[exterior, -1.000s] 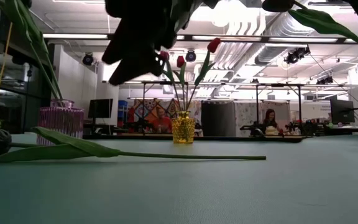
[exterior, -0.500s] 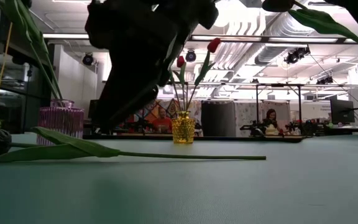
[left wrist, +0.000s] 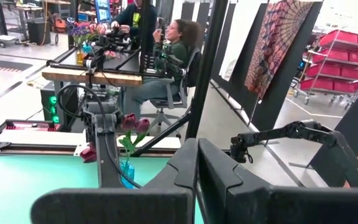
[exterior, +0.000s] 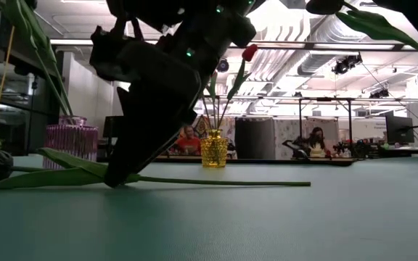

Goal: Sort flowers into vase by color
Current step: Put the black tulip into the violet vase

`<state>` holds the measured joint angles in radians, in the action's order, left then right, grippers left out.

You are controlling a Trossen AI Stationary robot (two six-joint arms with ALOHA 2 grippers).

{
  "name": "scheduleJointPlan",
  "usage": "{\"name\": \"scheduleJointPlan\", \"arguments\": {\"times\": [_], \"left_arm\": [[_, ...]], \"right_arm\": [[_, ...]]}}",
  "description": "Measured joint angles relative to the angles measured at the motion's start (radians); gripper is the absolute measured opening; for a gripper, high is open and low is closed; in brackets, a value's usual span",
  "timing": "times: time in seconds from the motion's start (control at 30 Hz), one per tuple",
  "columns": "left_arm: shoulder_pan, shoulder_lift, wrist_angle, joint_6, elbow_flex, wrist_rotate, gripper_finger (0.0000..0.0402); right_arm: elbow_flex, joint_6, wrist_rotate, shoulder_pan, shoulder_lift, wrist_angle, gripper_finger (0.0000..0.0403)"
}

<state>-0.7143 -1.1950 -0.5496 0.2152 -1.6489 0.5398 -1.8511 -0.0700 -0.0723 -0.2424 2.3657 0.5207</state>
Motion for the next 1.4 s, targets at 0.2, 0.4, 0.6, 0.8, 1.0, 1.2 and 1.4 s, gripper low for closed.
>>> {"name": "scheduleJointPlan", "arguments": {"times": [0.2,0.4,0.6,0.8,1.0,1.2,1.4], "left_arm": [[0.000,0.000,0.002,-0.001,0.000,0.000,0.0000],[0.000,0.000,0.008,-0.037,0.000,0.000,0.0000],[0.000,0.025,0.098,-0.150,0.000,-0.001,0.0000],[0.000,0.063,0.209,-0.268,0.000,-0.002,0.0000],[-0.016,0.076,0.313,-0.394,0.000,-0.025,0.0000],[-0.032,0.076,0.360,-0.428,0.000,-0.032,0.0000],[-0.036,0.076,0.380,-0.426,0.000,-0.032,0.0000]], "right_arm": [[0.000,-0.001,0.054,-0.003,0.002,-0.002,0.0115],[0.000,-0.045,0.052,0.006,-0.040,0.013,0.0013],[0.000,-0.029,0.079,0.027,-0.167,0.024,0.0004],[0.000,-0.027,0.091,0.069,-0.297,-0.011,0.0003],[0.000,-0.110,0.097,0.116,-0.313,-0.410,0.0001],[0.000,-0.200,0.090,0.137,-0.205,-0.916,0.0001],[0.001,-0.244,0.188,0.157,-0.117,-1.180,0.0000]]}}
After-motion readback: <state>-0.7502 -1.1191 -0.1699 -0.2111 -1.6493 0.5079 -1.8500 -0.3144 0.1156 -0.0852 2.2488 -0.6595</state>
